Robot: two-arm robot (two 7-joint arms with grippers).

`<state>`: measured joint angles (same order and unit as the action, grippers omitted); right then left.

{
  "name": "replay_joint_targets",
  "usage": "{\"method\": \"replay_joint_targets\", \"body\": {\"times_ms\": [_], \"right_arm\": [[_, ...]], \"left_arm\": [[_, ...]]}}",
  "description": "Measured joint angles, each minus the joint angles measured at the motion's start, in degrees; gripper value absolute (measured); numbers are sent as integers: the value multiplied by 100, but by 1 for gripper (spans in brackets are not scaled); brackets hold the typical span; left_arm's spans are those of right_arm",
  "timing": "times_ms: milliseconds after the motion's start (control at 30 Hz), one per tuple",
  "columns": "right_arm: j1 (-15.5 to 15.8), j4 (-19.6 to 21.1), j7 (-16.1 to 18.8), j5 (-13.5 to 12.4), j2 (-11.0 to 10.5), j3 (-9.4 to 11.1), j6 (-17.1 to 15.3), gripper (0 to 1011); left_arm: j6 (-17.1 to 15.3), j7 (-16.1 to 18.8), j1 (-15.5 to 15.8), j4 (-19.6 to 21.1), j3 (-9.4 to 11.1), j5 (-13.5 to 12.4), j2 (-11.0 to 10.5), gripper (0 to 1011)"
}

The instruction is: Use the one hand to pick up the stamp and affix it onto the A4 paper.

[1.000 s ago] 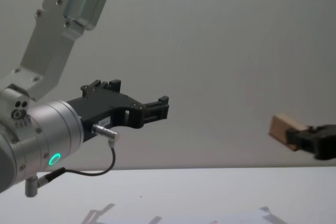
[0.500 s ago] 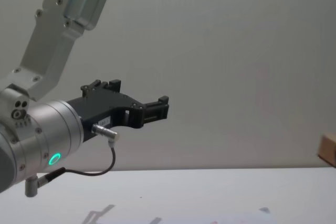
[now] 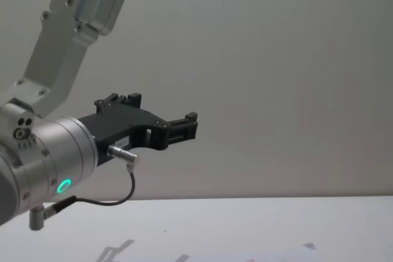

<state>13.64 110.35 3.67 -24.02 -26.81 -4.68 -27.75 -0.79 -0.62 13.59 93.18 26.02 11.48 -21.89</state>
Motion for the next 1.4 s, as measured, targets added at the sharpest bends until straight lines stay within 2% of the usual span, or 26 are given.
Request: {"method": "replay_joint_targets", "body": {"times_ms": [167, 467, 1000, 1400], "right_arm": [[125, -52, -70, -24, -57, 45, -120, 213], [113, -182, -65, 44, -88, 59, -191, 213], [-366, -504, 297, 454, 12, -75, -61, 213], [-587, -613, 451, 541, 85, -125, -91, 213]], "left_arm": [[0, 0, 0, 0, 0, 0, 0, 1001], [0, 0, 0, 0, 0, 0, 0, 1001], [0, 0, 0, 0, 0, 0, 0, 1001], [0, 0, 0, 0, 0, 0, 0, 1001]]}}
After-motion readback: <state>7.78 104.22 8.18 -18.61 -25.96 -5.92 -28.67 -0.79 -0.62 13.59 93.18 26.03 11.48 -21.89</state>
